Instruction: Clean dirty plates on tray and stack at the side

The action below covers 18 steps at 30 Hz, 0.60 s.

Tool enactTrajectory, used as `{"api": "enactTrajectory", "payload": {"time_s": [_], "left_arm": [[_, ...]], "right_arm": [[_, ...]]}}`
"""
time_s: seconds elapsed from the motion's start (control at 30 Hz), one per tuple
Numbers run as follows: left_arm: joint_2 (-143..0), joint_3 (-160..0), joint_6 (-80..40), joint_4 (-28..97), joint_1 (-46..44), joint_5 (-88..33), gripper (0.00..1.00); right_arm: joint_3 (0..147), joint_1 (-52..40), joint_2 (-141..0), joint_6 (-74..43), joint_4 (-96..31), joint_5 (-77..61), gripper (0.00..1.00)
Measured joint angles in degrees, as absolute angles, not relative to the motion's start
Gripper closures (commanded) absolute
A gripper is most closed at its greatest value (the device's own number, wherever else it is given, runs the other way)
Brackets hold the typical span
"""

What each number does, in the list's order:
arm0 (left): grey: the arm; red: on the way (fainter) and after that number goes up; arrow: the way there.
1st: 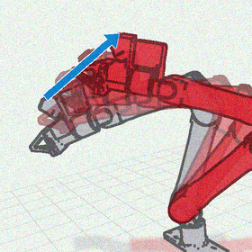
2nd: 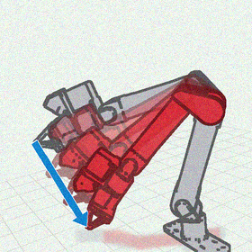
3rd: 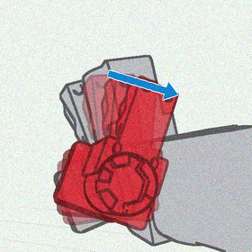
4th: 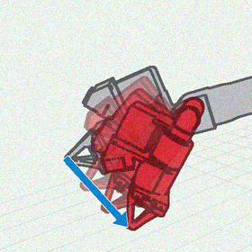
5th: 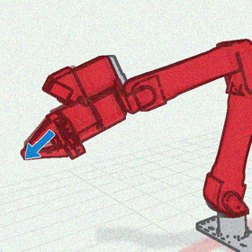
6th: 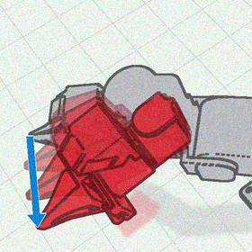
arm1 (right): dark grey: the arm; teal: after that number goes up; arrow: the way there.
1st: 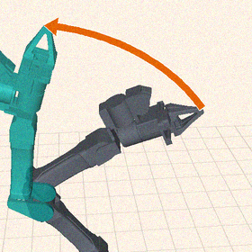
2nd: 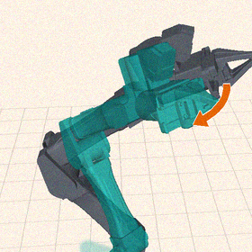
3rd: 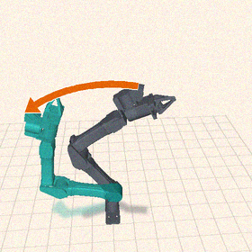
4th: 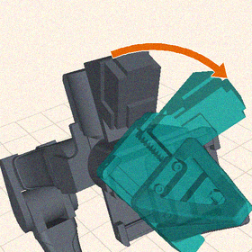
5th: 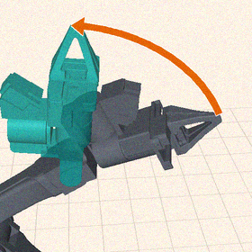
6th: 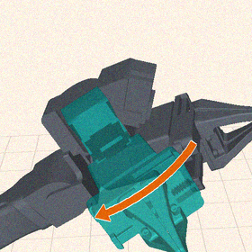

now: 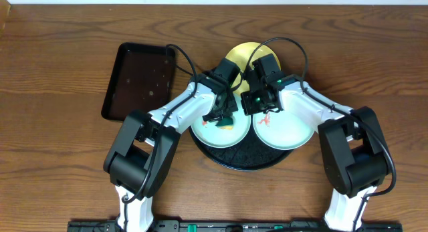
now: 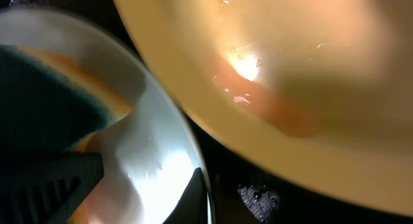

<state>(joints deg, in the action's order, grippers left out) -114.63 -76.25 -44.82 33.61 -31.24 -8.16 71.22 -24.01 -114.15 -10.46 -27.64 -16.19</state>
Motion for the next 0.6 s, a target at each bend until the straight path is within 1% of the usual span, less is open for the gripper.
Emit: {"api": "enactTrajectory", "payload": {"time_s": [0.07,0.1,0.13,0.27,0.33,0.53,0.6], "left_arm": [[-114.6,-76.2,-44.8,33.6,-31.2,-8.2,0.83],[-114.6,-76.2,-44.8,33.6,-31.2,-8.1,0.78],[-114.6,-76.2,-44.9,33.6,-31.2,-8.2,0.75],[-114.6,-76.2,-45.0,33.5,-31.2,-8.2,0.72],[-114.6,-76.2,-45.0,33.5,-31.2,-8.2,0.68],[-114.6,-76.2,-44.9,33.2,-31.2,-8.2,0.44],[-114.5,-76.2,-44.9,33.2,-31.2,-8.2,0.39]], "right_arm": [[71.2,-24.1,-114.1,-10.4,-27.9,-16.1,0.99],[71.3,-24.1,-114.1,-10.4,-27.9,-16.1,0.99],[71.3,-24.1,-114.1,-10.3,-28.0,-16.1,0.99],[71.4,-24.3,-114.1,-10.3,-28.4,-16.1,0.99],[71.4,-24.3,-114.1,-10.2,-28.7,-16.1,0.99],[71.5,-24.3,-114.1,-10.3,-29.1,-16.1,0.99],[71.6,-24.3,-114.1,-10.3,-29.5,-16.1,0.99]]}}
